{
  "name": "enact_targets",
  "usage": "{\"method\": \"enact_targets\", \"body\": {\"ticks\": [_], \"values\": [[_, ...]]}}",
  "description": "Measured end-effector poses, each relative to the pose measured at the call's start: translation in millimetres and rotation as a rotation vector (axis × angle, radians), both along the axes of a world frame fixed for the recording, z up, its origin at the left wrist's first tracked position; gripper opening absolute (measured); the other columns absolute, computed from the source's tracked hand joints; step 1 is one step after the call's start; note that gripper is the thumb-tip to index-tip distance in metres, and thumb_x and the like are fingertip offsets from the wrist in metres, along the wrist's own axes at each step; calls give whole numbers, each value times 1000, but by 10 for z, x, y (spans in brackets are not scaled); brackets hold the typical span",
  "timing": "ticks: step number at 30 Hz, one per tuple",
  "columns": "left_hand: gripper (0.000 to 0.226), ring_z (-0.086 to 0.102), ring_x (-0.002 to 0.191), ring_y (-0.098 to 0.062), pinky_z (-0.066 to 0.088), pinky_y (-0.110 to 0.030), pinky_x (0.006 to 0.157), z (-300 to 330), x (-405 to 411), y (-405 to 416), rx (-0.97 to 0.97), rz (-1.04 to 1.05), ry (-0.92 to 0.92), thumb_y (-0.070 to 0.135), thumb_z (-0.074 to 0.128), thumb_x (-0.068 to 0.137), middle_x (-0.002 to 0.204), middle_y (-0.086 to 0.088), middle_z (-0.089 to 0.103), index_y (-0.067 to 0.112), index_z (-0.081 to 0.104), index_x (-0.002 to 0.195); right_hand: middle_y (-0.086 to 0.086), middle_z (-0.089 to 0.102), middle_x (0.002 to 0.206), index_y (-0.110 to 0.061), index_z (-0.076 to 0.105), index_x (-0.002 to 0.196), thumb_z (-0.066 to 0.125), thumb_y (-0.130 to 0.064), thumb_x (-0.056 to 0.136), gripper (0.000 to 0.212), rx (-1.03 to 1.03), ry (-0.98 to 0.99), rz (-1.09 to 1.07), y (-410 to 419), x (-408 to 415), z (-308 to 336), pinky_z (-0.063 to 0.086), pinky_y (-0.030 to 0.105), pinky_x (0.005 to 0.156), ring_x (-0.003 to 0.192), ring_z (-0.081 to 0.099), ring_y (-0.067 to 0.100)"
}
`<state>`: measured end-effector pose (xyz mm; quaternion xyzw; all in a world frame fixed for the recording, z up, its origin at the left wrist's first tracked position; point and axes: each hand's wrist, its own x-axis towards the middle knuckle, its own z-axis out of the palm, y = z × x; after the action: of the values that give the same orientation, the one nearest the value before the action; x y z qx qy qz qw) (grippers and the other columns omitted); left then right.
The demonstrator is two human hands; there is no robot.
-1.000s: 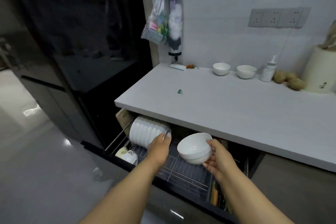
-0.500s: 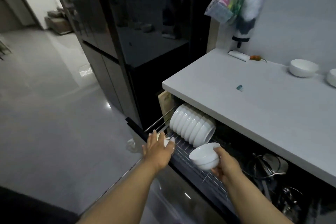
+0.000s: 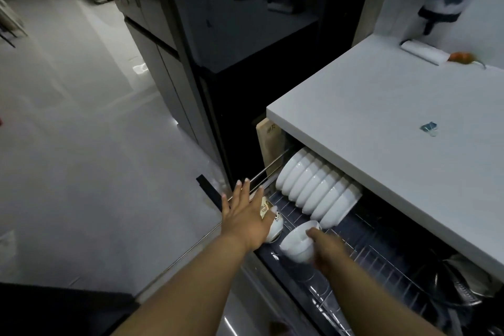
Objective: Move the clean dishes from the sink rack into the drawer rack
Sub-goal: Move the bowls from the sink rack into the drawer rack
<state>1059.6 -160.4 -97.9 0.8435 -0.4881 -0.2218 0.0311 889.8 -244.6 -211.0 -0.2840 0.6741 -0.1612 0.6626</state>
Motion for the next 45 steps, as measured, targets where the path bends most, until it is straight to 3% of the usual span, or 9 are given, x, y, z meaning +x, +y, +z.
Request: {"method": "enact_targets", "body": {"ticks": [3,8,12,18,22,26,31,39,45], "values": [[66,-24,146,-17,-18,-47,117,-141,56,-144,11,-91,-55,58,17,98,162,-3,-16,28,2,155,17,66,106,-10,53,119,79,-41,29,98,49,41,58,-143,-8,-766,56,60,70,88,68,37],[75,-19,147,-16,-17,-45,118,-354,167,-245,13,-194,-127,63,0,90,163,-2,-10,26,0,154,18,66,108,-8,51,120,83,-40,25,106,89,123,99,-204,199,-1106,57,58,69,86,69,36],[88,-9,149,-15,-8,-47,120,-410,196,-220,-16,-243,-167,62,-15,76,163,-1,-2,25,-1,154,21,65,103,-1,57,106,86,-27,61,60,141,211,188,-123,508,-608,58,53,71,89,67,38],[81,-2,150,-16,-7,-45,120,-454,221,-224,-53,-213,-148,60,-6,82,163,-2,4,26,1,155,22,66,104,0,57,117,81,-28,68,61,121,240,224,-87,740,-700,50,29,53,86,68,33],[79,2,150,-17,-2,-46,121,-514,234,-229,-44,-215,-168,60,-2,84,163,-2,9,26,3,155,19,67,108,-1,57,120,79,-31,71,61,74,219,227,-77,836,-726,51,28,62,92,68,30],[80,7,149,-19,1,-45,121,-542,251,-237,-36,-219,-168,61,0,83,162,-4,12,25,4,154,18,62,100,-1,53,120,78,-37,73,64,100,216,278,-101,874,-743,38,13,34,65,59,23],[72,16,147,-18,7,-44,121,-533,250,-243,-48,-206,-178,58,15,91,160,-3,21,23,9,154,17,61,127,1,49,133,66,-57,74,84,26,331,472,-242,879,-844,50,28,86,113,61,28],[68,35,138,-21,3,-43,121,-418,181,-252,52,-181,-139,54,23,99,141,-6,51,18,9,155,18,68,94,3,64,104,65,-35,78,46,-142,255,374,-378,818,-30,43,26,62,84,65,28],[67,41,134,-29,18,-46,118,-127,-21,-313,-23,63,176,52,29,100,136,-10,56,19,8,155,7,54,64,-6,57,77,58,-27,88,24,-228,148,345,-372,647,527,35,24,50,59,52,21]]}}
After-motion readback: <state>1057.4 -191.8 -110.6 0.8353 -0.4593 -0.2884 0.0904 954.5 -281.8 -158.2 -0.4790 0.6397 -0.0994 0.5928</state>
